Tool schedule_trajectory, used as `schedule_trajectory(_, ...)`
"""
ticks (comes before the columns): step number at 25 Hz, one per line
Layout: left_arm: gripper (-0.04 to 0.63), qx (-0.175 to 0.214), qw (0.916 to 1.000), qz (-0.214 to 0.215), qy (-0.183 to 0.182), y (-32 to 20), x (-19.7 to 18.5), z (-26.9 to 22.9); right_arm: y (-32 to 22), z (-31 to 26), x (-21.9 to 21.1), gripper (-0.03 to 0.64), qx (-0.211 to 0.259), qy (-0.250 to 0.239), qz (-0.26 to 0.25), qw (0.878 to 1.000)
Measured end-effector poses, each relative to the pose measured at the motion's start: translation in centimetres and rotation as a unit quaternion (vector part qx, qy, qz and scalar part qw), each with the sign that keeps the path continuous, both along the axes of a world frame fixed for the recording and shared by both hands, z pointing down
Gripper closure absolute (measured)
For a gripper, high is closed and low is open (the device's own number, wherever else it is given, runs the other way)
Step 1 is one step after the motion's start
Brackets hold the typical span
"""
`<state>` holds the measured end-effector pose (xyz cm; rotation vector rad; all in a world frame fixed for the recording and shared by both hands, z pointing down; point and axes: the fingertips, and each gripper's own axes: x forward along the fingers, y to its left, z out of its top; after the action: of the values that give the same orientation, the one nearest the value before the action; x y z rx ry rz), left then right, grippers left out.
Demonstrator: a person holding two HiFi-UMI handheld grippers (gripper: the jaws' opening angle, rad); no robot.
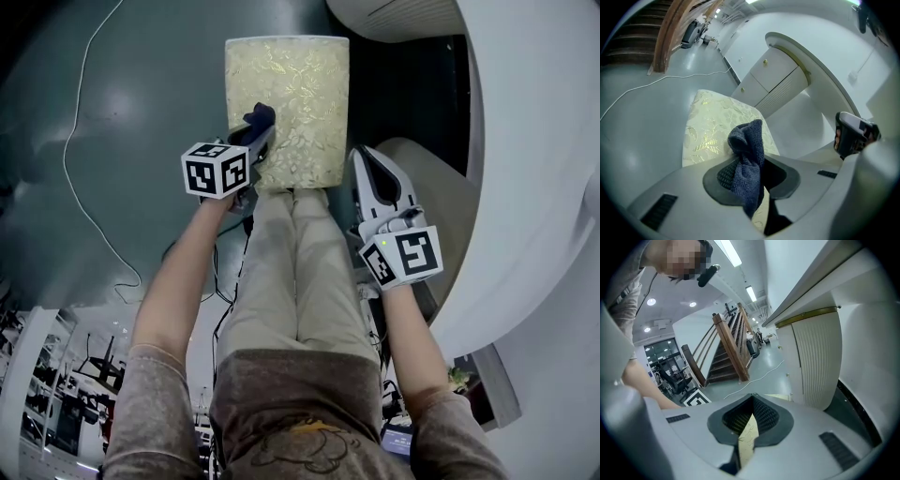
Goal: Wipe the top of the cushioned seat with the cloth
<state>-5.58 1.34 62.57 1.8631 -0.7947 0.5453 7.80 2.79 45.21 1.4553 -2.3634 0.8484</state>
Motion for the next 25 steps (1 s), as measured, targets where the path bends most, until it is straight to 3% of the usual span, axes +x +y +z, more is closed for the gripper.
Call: schedule_trajectory(25, 0.5, -0.008, 0.9948, 0.067, 0.076, 1.1, 12.4, 0.0, 0.9, 0.1, 2.3, 0.617, -0.001, 0.005, 0.042, 0.999)
